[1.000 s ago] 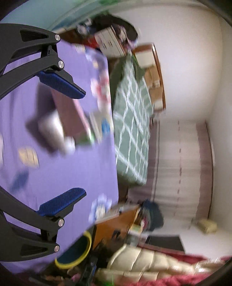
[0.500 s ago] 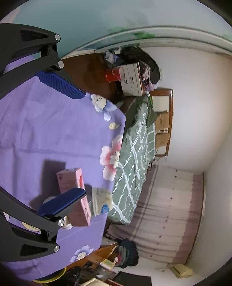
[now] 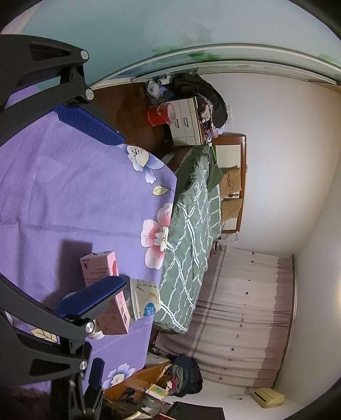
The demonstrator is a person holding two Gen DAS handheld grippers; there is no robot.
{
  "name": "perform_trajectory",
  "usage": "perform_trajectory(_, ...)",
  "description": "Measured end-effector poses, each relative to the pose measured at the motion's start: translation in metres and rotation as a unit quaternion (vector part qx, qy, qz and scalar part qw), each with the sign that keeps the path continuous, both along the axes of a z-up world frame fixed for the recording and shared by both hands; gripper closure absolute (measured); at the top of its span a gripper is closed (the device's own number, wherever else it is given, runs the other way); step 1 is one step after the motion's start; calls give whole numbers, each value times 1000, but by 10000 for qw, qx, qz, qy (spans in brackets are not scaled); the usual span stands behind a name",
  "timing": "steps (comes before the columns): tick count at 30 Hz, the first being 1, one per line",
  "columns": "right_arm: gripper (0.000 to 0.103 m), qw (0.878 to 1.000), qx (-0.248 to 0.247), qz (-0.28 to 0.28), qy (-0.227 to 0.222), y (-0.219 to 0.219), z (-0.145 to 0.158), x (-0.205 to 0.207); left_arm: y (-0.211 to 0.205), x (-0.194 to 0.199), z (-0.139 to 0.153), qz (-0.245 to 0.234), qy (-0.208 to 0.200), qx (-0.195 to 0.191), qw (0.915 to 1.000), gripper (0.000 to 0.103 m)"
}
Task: Collect trash
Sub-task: 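Grasp the white pill bottle with the right gripper and lift it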
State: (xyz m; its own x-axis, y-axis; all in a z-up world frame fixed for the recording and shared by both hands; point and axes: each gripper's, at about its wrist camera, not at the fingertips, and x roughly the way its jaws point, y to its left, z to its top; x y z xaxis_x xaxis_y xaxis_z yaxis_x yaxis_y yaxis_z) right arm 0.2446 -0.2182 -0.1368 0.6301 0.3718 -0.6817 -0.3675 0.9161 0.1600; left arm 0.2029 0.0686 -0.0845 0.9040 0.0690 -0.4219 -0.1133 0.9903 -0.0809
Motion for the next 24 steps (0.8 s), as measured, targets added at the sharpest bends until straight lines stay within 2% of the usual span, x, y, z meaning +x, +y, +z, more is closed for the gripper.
perform_trajectory(6, 16, 9993, -173, 283, 169, 23, -14, 19, -2, -1, 1, -31, 17, -13, 10000, 5)
perform_trajectory(10, 15, 9989, -323, 231, 239, 30, -22, 30, -5, 0, 1, -71, 29, -7, 10000, 5)
perform_trajectory(16, 15, 9985, -381, 294, 275, 38, -31, 39, -10, -2, 0, -161, 54, 8, 9999, 5)
perform_trajectory(18, 21, 9984, -382, 324, 274, 39, -32, 39, -12, -2, 0, -175, 48, 40, 9998, 5)
perform_trajectory(24, 21, 9987, -324, 257, 298, 32, -27, 29, -13, -1, 0, -202, 56, 32, 9998, 5)
